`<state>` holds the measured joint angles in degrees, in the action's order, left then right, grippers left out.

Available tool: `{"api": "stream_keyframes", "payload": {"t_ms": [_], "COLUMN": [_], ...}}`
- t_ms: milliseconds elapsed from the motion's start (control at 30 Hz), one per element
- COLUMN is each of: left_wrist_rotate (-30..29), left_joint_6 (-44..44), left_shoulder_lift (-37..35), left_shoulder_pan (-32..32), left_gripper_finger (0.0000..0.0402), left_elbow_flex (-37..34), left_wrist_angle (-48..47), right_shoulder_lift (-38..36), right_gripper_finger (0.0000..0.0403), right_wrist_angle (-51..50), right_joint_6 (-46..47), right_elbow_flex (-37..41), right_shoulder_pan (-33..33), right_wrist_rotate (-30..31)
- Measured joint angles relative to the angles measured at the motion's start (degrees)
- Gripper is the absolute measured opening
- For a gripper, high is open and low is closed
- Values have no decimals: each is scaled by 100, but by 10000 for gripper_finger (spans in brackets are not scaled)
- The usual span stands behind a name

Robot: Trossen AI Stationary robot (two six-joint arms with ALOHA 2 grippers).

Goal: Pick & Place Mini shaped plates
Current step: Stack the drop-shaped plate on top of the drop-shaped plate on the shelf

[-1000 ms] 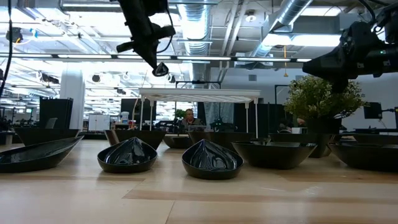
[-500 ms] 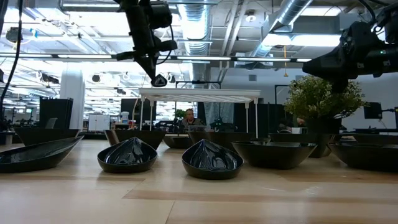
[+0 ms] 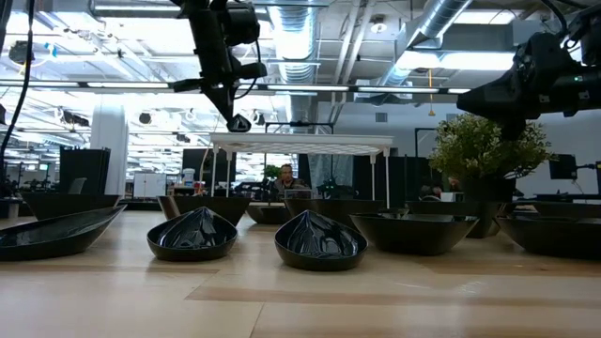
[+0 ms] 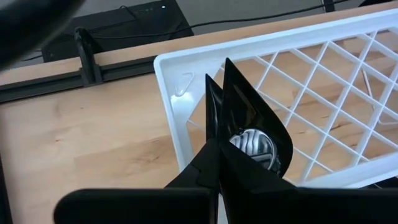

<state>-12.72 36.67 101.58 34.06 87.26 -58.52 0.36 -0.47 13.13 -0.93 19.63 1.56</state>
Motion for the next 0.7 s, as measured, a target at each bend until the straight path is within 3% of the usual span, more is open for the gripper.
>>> {"api": "stream_keyframes", "payload": {"t_ms": [700], "left_wrist_rotate": [-145], "left_joint_6": [-40], "left_shoulder_lift": [0], "left_shoulder_pan": [-65], "left_gripper_finger": [4], "left_elbow_flex": [0], "left_wrist_angle": [-24], "right_shoulder_lift": [-1], "right_gripper_finger": [74], "right_wrist_angle": [-1], "right_joint_6": [0], "right_elbow_flex": [-2], "right_shoulder_pan": [-1], "right_wrist_rotate": [0]}}
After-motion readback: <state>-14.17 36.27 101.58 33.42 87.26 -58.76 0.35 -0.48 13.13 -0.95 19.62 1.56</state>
